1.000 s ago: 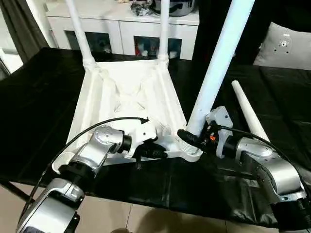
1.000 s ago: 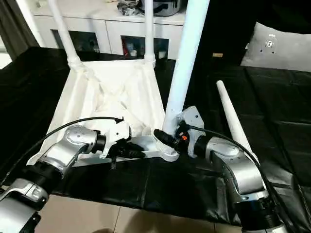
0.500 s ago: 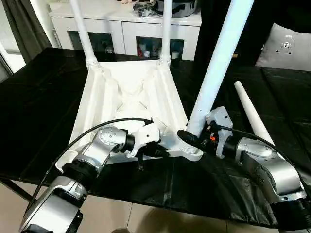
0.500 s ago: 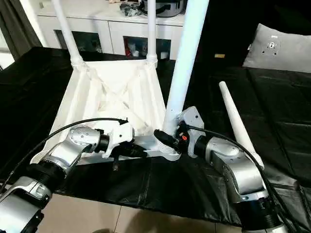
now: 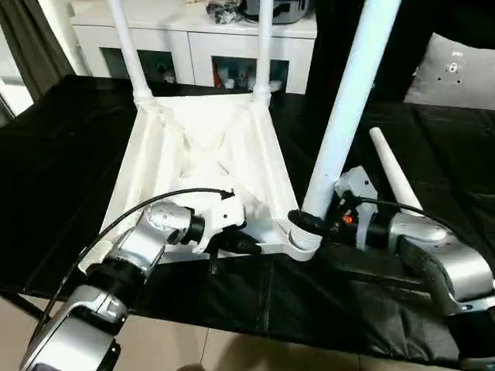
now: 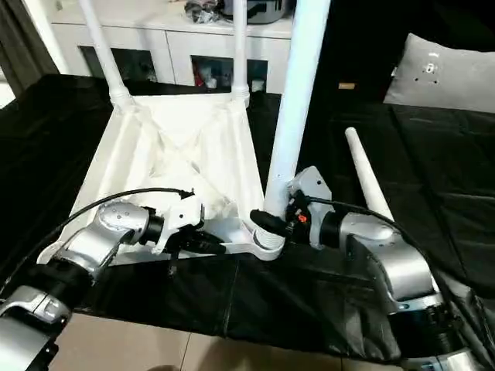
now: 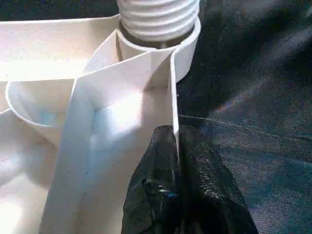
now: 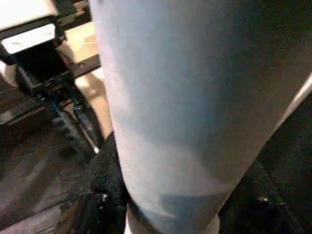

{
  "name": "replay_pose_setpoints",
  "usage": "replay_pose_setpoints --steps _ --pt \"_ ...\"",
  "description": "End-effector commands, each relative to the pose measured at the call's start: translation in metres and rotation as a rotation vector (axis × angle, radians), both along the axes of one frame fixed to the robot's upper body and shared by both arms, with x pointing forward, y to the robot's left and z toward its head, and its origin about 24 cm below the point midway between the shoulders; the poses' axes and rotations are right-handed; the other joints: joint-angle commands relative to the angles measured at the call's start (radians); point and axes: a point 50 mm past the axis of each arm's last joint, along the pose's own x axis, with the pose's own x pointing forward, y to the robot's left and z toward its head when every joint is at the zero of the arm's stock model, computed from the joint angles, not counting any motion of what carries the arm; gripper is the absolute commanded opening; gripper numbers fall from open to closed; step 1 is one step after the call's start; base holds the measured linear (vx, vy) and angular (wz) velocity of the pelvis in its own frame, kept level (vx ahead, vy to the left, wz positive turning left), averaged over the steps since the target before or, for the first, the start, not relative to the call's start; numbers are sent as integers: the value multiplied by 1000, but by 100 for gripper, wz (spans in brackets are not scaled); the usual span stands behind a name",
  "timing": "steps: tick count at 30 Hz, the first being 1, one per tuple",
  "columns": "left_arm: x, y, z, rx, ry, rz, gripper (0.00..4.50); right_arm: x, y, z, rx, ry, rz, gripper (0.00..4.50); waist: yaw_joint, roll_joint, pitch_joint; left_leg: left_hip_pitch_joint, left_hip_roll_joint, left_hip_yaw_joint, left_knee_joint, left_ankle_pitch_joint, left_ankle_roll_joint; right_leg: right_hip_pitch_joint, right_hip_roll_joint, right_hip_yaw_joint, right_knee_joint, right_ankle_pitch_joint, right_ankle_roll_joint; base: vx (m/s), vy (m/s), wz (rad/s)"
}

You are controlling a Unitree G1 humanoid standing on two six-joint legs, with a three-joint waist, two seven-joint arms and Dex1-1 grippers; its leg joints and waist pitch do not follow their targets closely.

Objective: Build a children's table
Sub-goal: Insert table leg to table base

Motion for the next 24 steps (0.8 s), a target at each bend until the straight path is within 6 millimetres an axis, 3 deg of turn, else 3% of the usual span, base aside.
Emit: replay_pose_setpoints --steps 1,6,12,16,24 --pt "-7 12 -18 94 65 19 0 1 -2 -6 -21 36 -2 191 2 -13 -43 0 63 -24 -69 -137 19 37 -114 52 -88 -133 -198 0 0 0" --pt "-7 7 -15 78 62 18 0 5 3 -6 9 57 21 191 0 -11 -40 3 65 -25 -73 -169 10 34 -114 53 -94 -209 -192 0 0 0" --pt "-5 4 -12 76 48 15 0 11 4 -12 -12 68 23 191 0 -13 -41 2 64 -25 -72 -156 10 35 -114 52 -92 -184 -196 0 0 0" --pt "-5 4 -10 63 54 39 0 15 -1 -19 48 99 -37 191 -1 -10 -38 5 66 -25 -75 -191 2 32 -118 54 -98 -245 -195 0 0 0" --pt "-6 5 -12 16 79 107 0 -1 -16 -37 257 116 -195 191 1 -6 -41 2 68 -25 -76 -191 8 33 -118 54 -97 -188 -205 0 0 0"
